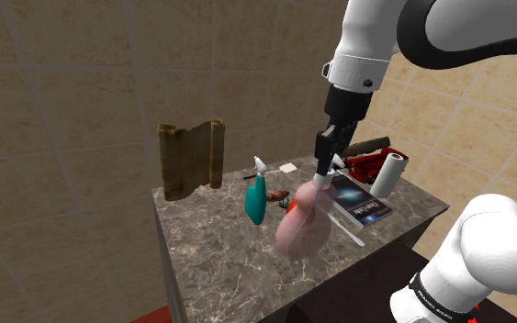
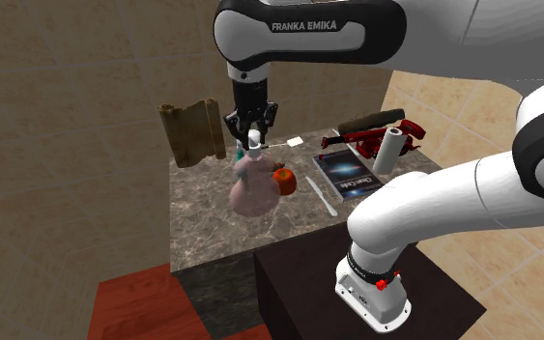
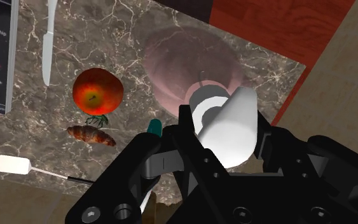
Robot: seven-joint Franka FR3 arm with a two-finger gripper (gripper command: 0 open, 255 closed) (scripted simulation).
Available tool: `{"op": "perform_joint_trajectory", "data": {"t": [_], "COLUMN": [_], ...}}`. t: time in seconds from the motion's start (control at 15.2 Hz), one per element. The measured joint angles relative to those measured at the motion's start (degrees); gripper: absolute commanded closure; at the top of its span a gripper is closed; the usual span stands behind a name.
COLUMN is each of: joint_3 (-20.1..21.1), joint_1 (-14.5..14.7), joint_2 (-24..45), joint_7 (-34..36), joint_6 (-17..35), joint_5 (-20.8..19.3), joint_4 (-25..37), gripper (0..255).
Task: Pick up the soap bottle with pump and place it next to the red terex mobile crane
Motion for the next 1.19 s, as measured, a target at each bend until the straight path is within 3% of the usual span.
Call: {"op": "perform_joint_trajectory", "data": {"t": [1.19], "joint_3": [-1.34], "joint_1": [-0.93], "joint_2": [3.51], "joint_7": [1.16], "joint_6": [-12.86], "joint_5": [-1.63], "joint_4": [16.34], "gripper": [255]}}
